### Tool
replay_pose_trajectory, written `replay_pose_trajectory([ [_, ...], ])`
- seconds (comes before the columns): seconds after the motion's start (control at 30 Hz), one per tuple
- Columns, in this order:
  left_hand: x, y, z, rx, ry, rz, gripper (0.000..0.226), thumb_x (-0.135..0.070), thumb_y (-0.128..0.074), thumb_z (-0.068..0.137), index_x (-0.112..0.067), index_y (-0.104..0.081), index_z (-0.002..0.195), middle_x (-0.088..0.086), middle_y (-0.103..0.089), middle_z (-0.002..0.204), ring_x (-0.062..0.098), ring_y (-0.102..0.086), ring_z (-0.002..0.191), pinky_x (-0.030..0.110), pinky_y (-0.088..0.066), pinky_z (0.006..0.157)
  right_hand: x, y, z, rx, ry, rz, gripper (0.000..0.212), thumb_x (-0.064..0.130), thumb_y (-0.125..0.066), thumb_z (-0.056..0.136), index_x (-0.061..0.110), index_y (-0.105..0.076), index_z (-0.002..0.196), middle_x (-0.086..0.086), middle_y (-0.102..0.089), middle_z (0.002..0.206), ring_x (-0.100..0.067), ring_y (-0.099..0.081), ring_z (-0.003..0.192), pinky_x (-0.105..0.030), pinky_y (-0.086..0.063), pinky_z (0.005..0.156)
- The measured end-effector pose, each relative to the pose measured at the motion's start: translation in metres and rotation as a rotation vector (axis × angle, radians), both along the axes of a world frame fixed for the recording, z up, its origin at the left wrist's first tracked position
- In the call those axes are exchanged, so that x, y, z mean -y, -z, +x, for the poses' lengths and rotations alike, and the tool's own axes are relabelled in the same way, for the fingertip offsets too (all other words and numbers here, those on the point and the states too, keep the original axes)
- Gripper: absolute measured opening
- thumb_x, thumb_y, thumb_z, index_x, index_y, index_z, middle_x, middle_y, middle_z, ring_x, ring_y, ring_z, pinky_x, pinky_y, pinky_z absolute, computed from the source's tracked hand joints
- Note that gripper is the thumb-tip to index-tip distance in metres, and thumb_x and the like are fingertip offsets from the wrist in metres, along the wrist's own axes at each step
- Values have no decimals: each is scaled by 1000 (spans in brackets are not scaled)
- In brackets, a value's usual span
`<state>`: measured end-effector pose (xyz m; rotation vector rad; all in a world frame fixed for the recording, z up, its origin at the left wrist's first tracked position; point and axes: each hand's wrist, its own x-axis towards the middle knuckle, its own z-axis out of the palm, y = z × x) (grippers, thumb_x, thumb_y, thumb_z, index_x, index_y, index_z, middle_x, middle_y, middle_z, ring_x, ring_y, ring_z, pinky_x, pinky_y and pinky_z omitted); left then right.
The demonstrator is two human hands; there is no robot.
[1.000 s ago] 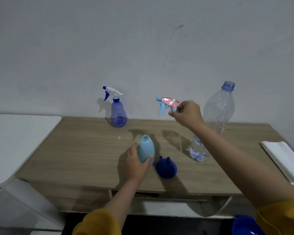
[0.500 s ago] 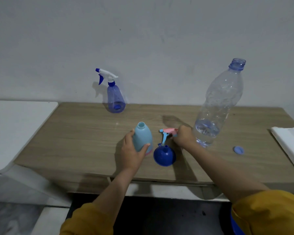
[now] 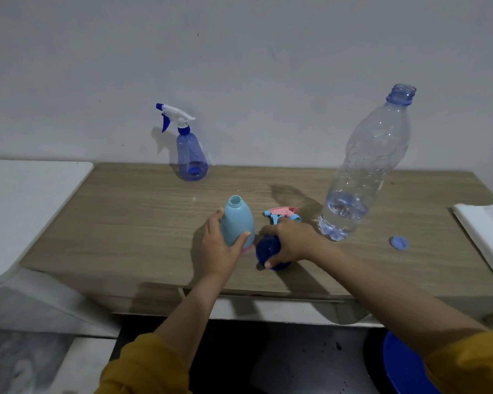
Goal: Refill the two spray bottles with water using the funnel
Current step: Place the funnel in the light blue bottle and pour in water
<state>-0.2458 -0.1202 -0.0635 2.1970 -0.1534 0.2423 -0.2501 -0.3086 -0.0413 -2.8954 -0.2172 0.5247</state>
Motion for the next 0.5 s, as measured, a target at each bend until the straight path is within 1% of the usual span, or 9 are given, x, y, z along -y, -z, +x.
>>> replay_pose_trajectory([
  [0.1,0,-2,-1,-9,0,7,71,-35,-78,73,-16,-42,131,1,-52,132,18,-50,117,20,-36,81,-2,4,-5,23,-5,-34,75,54,-78,64,31,-50,129,0,-56,118,-20,-53,109,-35,-51,83],
  [0.17,0,-2,-1,-7,5,12,71,-34,-78,73,-16,-43,132,1,-52,132,18,-51,116,19,-36,81,2,2,-8,63,48,40,73,48,-79,66,27,-52,130,-1,-58,121,-20,-54,111,-35,-50,85],
  [0.23,0,-3,-1,-2,6,-1,71,-32,-78,73,-14,-43,131,2,-53,132,20,-51,117,19,-35,83,8,-6,-10,122,139,188,71,44,-83,62,24,-56,125,2,-60,123,-18,-56,110,-33,-50,86],
  [0.27,0,-3,-1,-2,5,-3,70,-32,-78,72,-14,-44,131,3,-53,131,20,-51,117,18,-34,84,10,-13,-12,162,179,263,68,43,-85,61,23,-59,121,2,-62,122,-17,-58,107,-31,-50,85],
  [0.3,0,-3,-1,0,2,1,70,-32,-78,72,-14,-44,131,2,-53,131,20,-51,117,18,-33,83,12,-20,-14,209,212,331,65,41,-86,60,21,-60,116,2,-64,119,-16,-60,101,-29,-50,83],
  [0.37,0,-4,-1,8,-2,5,70,-32,-79,72,-14,-45,131,2,-54,131,20,-51,116,17,-32,82,14,-36,-16,280,281,454,60,36,-87,61,19,-57,111,2,-64,107,-14,-60,91,-26,-50,77],
  [0.43,0,-3,-1,13,5,-4,70,-29,-79,72,-13,-44,131,2,-53,131,20,-50,117,16,-32,83,13,-51,-17,315,343,622,61,32,-86,64,20,-52,112,5,-61,101,-15,-60,88,-24,-51,74],
  [0.5,-1,-4,-2,-4,9,-10,70,-27,-78,72,-15,-44,131,1,-51,134,19,-49,119,18,-32,84,11,-63,-16,316,374,827,63,32,-84,66,28,-48,118,1,-62,103,-18,-64,91,-31,-56,75],
])
